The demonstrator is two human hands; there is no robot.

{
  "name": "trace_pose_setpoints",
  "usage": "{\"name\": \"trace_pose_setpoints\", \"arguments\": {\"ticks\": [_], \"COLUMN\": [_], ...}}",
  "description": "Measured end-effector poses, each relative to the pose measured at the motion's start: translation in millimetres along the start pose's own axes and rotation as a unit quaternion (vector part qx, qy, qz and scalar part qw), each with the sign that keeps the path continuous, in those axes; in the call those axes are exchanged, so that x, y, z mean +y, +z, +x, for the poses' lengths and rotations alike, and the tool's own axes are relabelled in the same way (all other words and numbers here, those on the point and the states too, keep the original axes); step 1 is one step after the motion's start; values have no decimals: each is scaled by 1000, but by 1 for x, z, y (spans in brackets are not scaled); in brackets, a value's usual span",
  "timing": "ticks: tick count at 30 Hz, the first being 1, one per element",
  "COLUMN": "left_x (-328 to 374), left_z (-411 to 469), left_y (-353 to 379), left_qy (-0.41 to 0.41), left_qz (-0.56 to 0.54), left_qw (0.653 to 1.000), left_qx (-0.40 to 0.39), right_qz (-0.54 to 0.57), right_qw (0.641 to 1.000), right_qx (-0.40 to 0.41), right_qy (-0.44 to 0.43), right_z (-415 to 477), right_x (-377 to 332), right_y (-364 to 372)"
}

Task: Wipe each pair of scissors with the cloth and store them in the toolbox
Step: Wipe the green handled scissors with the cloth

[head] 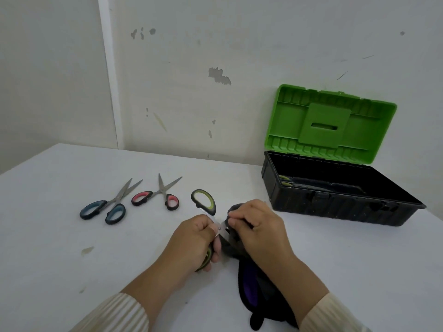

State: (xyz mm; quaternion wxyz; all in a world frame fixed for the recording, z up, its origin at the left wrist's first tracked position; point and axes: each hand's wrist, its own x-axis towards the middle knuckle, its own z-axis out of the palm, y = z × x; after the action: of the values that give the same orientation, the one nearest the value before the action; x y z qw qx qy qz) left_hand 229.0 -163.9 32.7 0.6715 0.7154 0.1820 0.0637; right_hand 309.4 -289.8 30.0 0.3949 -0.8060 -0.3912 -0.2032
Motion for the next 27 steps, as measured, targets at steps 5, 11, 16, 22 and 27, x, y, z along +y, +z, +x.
{"name": "trace_pose_setpoints", "arguments": {"ticks": [5,11,16,22,27], "left_x": [2,4,4,4,4], "left_z": [-3,-3,-5,-2,13], "left_y": [3,1,3,2,-13], "left_qy": [-3,-5,-10,-17,-43], "left_qz": [1,2,2,-14,-166], "left_qw": [1000,1000,1000,1000,980], "left_qx": [-2,3,6,11,98], "right_qz": [14,3,5,16,4], "right_qw": [1000,1000,999,991,980], "right_qx": [-1,-23,26,48,8], "right_qy": [-3,-17,22,120,199], "right_z": [-2,-4,1,8,2], "right_x": [3,-2,8,26,32], "right_y": [0,6,0,-12,-28]}}
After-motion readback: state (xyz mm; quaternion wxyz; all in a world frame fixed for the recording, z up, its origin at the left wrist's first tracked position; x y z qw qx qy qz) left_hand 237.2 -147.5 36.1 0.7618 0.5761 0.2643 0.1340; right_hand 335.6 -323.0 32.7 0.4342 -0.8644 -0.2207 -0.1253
